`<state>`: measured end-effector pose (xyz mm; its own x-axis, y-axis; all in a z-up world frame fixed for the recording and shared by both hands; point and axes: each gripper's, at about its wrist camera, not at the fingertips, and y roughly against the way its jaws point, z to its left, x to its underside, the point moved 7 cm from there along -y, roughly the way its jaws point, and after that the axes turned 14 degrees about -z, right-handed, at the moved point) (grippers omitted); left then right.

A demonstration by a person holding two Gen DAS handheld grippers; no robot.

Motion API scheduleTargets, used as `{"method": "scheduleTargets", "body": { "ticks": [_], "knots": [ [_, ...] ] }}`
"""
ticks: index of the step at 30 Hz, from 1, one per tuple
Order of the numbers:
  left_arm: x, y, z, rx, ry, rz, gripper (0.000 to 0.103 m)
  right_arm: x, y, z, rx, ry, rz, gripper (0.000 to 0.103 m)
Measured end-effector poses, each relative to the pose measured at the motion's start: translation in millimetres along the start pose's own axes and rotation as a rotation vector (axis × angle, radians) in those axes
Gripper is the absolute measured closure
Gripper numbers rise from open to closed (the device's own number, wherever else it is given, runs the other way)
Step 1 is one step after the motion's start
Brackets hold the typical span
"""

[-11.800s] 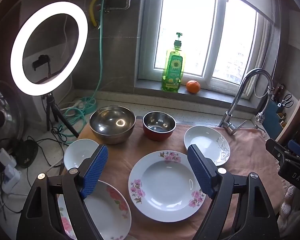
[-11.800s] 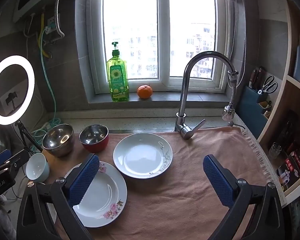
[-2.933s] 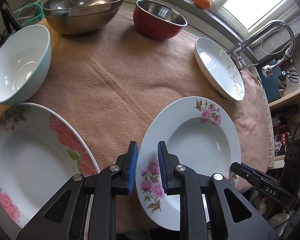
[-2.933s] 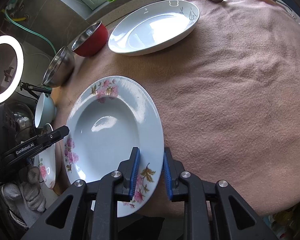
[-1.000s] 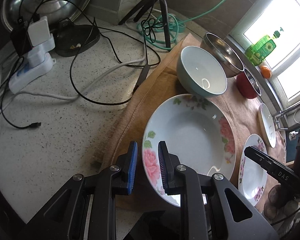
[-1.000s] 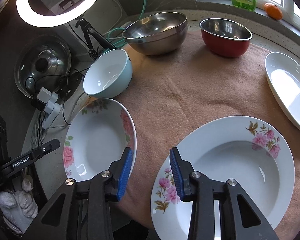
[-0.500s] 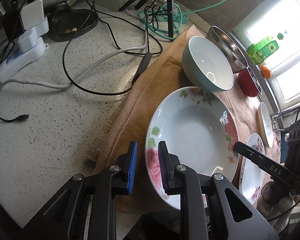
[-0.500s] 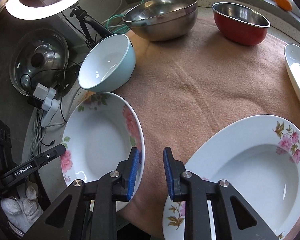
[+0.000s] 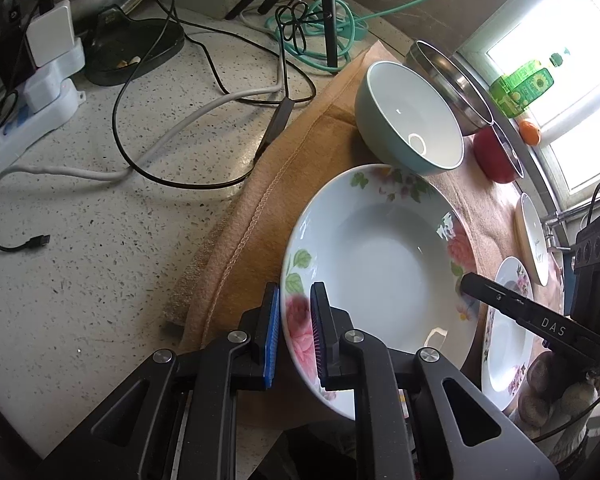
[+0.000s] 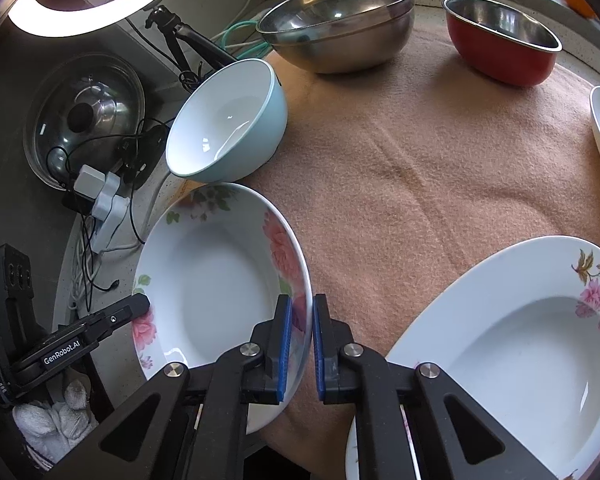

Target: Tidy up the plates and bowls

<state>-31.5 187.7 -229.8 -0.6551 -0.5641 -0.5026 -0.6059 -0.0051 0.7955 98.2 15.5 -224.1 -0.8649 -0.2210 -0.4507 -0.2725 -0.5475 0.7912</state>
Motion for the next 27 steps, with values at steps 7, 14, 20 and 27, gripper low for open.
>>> {"method": "scheduleTargets", "body": {
  "ticks": [7, 14, 20, 27],
  "knots": [
    [-0.1, 2.0, -0.6, 0.002, 0.009, -0.003, 0.09, 0.5, 0.8, -0.4, 0.001, -0.011, -0.004, 0.094],
    [-0.2, 3.8, -1.1, 0.006, 0.016, -0.008, 0.09, 1.5, 2.6, -1.9, 0.0, -0.03, -0.004, 0.094],
    [-0.6, 6.5, -3.8, 0.012, 0.018, -0.012, 0.09, 2.0, 8.5, -2.5, -0.001, -0.041, -0.014, 0.093],
    [-2.8, 12.7, -12.9, 0.028, 0.009, -0.025, 0.09, 0.4, 18.4, -6.8, 0.001, -0.055, -0.031, 0.093]
  ]
}}
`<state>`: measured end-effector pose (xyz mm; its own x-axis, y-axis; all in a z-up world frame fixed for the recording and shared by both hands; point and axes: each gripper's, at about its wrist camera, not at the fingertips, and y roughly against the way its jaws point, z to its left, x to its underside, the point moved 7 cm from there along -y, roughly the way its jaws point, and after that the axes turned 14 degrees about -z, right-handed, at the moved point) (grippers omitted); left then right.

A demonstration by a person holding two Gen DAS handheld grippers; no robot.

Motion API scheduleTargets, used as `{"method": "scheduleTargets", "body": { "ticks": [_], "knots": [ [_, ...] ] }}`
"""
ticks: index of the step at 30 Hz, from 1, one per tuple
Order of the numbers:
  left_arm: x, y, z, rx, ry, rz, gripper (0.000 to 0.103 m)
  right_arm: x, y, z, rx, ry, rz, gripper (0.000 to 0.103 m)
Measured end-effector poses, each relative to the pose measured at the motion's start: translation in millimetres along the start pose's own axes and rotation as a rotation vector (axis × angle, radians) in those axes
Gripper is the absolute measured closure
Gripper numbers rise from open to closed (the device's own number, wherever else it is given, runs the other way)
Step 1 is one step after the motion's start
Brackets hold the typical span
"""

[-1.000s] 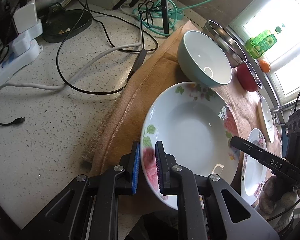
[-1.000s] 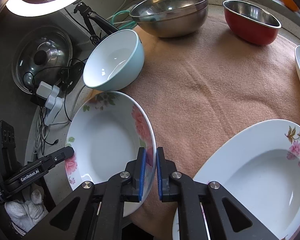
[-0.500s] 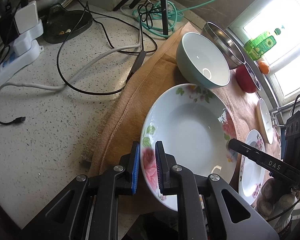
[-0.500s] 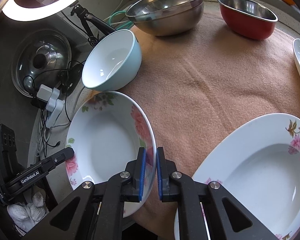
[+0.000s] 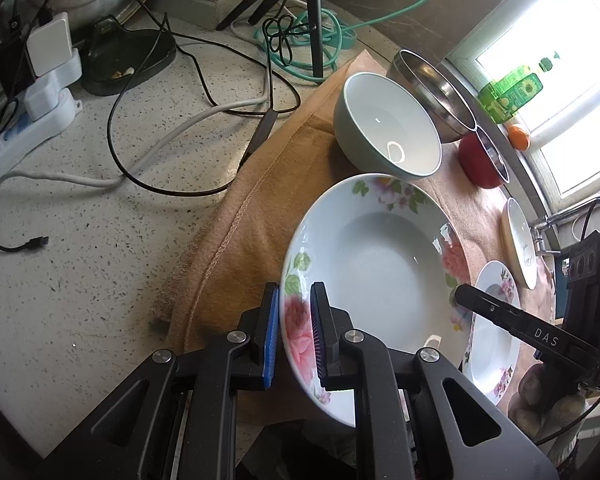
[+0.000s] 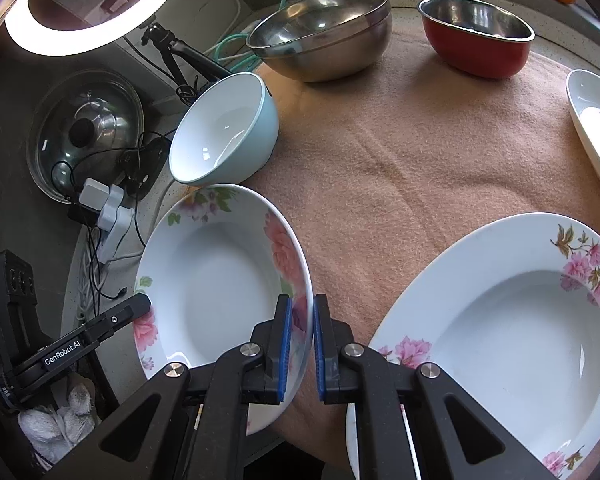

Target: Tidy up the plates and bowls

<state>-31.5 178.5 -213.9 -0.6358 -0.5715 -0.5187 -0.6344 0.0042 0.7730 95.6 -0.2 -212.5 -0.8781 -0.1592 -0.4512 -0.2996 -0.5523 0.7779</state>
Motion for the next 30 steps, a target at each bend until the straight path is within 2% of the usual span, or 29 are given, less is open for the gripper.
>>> {"method": "scheduleTargets", "body": {
  "ticks": [13, 30],
  "knots": [
    [-0.5, 0.3, -37.2, 0.048, -0.073, 0.005, 0.09, -5.5, 38.6, -19.9, 0.02, -0.041, -0.063, 0.093],
    [18.9, -13.7, -110.6, 0.152, -0.203, 0.064, 0.09, 10.0, 92.3, -82.3, 0.114, -0.151, -0.133, 0.093]
  ]
}}
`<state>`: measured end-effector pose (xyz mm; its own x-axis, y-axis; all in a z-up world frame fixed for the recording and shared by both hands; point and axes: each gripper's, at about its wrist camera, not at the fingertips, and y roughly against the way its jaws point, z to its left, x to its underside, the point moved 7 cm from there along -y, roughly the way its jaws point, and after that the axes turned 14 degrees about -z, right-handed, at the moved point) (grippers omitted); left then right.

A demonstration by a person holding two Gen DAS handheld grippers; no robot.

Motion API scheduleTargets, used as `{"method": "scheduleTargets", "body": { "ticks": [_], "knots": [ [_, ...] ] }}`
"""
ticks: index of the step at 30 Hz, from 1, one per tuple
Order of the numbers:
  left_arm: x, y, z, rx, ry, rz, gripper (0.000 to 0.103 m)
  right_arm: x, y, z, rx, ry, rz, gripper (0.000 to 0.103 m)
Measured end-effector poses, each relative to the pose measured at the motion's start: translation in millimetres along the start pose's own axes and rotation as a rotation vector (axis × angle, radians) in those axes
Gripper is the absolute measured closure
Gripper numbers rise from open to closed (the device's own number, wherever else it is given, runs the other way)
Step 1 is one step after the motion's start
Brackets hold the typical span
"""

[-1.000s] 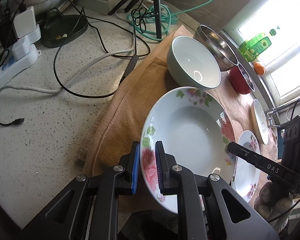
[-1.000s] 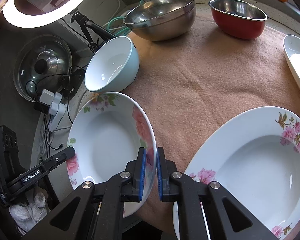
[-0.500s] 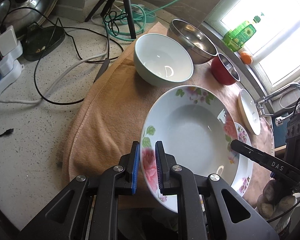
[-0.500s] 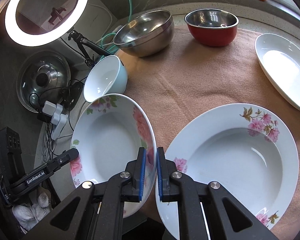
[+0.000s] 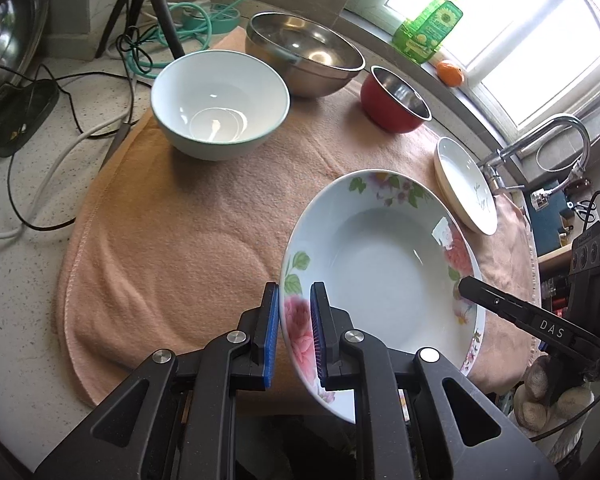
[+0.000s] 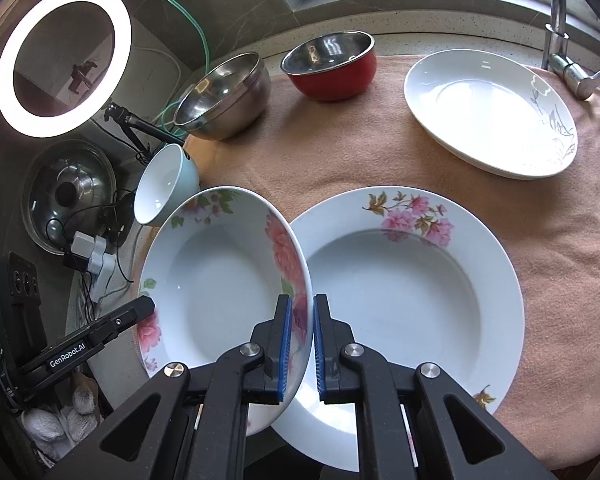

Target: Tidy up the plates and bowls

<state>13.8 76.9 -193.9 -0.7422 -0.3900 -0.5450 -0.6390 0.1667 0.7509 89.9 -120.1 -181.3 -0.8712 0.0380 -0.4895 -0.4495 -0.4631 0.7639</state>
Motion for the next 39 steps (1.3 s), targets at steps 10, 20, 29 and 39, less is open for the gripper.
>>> {"method": "scheduleTargets", "body": {
  "ticks": [10, 20, 29, 39],
  "knots": [
    [6.4, -17.2, -35.6, 0.051, -0.072, 0.041, 0.09, 6.1, 16.3, -42.6, 0.058, -0.067, -0.018, 0.093],
    [14.1, -33.5, -63.5, 0.082, -0.125, 0.078, 0.09, 12.6, 24.3, -76.3, 0.106, -0.122, -0.025, 0.093],
    [20.0, -42.8, -73.5, 0.092, -0.142, 0.108, 0.09, 15.9, 26.3, -93.1, 0.127, -0.15, -0.022, 0.093],
    [25.2, -49.7, -79.1, 0.096, -0.155, 0.129, 0.09, 20.4, 25.3, -102.8, 0.141, -0.166, -0.019, 0.093]
  ]
}}
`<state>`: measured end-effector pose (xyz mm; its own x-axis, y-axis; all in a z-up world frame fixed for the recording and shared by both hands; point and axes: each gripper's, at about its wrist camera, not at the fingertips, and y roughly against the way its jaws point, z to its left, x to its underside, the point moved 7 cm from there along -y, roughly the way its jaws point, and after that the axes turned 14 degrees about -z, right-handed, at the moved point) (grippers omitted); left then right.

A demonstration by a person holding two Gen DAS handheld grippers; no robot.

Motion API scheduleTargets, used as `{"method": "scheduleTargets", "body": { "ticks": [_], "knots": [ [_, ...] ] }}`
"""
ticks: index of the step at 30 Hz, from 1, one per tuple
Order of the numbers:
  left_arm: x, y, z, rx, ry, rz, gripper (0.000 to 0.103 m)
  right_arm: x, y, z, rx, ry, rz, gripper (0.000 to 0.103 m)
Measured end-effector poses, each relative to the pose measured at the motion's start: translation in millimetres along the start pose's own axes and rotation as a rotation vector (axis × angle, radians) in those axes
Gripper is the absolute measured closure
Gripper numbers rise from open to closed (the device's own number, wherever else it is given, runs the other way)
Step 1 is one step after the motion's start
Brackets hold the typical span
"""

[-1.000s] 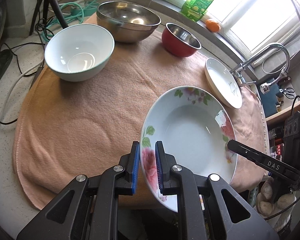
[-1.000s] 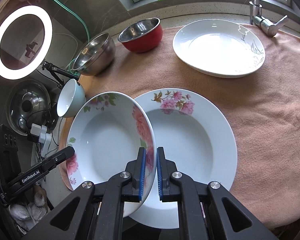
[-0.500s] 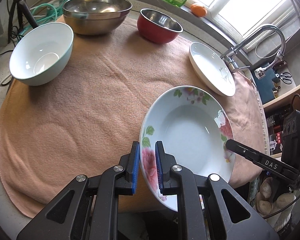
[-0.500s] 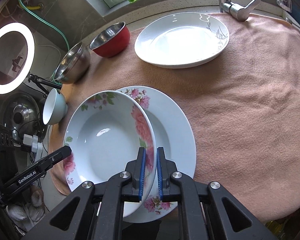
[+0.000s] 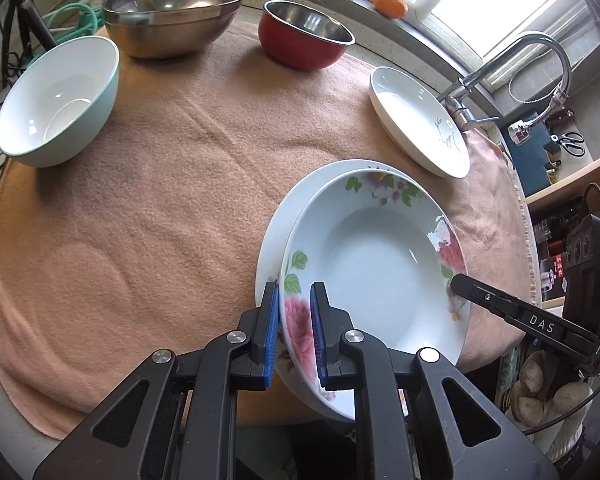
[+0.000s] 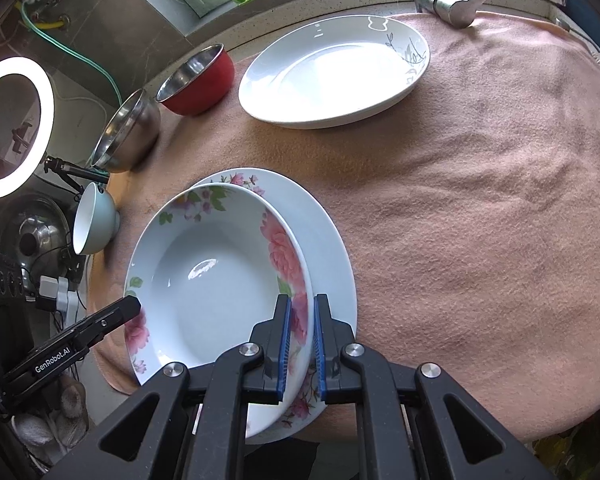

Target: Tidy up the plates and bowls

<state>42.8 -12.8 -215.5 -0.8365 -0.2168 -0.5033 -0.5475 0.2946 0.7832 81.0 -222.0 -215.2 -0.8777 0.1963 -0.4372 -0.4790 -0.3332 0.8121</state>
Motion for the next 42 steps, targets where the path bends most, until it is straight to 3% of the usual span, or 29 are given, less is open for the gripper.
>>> {"method": "scheduleTargets", "body": {
  "ticks": [23, 42],
  "knots": [
    [0.1, -5.0, -6.8, -0.017, -0.06, -0.012, 0.09, -2.0, 0.2, 1.4, 0.037, 0.038, -0.019, 0.091],
    [-10.7, 10.5, 2.4, -0.018, -0.022, -0.043, 0.09, -8.5, 10.4, -2.4, 0.044, 0.055, -0.075, 0.085]
  ]
}}
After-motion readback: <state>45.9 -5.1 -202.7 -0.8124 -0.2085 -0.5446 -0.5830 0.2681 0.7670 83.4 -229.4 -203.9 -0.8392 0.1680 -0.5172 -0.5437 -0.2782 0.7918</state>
